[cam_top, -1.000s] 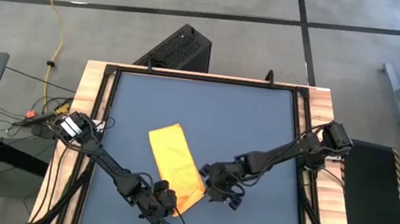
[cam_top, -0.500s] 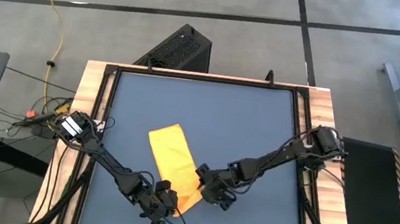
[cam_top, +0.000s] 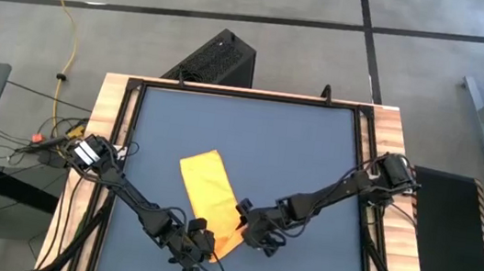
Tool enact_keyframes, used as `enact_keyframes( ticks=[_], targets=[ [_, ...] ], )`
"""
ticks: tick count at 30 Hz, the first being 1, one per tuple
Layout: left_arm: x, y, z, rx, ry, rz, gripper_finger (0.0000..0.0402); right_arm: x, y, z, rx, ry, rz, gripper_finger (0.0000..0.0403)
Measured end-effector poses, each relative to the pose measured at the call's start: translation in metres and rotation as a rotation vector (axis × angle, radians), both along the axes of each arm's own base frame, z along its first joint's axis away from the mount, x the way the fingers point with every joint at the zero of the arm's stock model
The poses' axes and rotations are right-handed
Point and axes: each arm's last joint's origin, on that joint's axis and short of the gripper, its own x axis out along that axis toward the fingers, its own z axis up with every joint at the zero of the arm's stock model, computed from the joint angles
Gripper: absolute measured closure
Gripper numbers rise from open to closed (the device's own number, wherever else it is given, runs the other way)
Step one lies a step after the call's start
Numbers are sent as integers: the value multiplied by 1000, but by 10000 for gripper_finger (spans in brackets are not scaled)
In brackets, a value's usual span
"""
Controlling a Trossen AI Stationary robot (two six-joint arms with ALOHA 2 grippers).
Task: Roll towel
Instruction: Roll the yellow microfiber towel
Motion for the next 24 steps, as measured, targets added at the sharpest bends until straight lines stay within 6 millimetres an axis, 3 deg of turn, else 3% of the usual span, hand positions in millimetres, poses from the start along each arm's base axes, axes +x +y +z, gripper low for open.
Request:
enact_keyframes(
  ticks=[9,20,24],
  targets=[
    [0,0,0,7,-1,0,401,4,-2,-22,91,96,-52,209],
    [0,1,-1,33,-9,-16,401,0,-3,-22,191,202,-162,366],
    [0,2,-1,54,-18,-3,401,-1,-6,-24,258,280,-217,379]
  ],
)
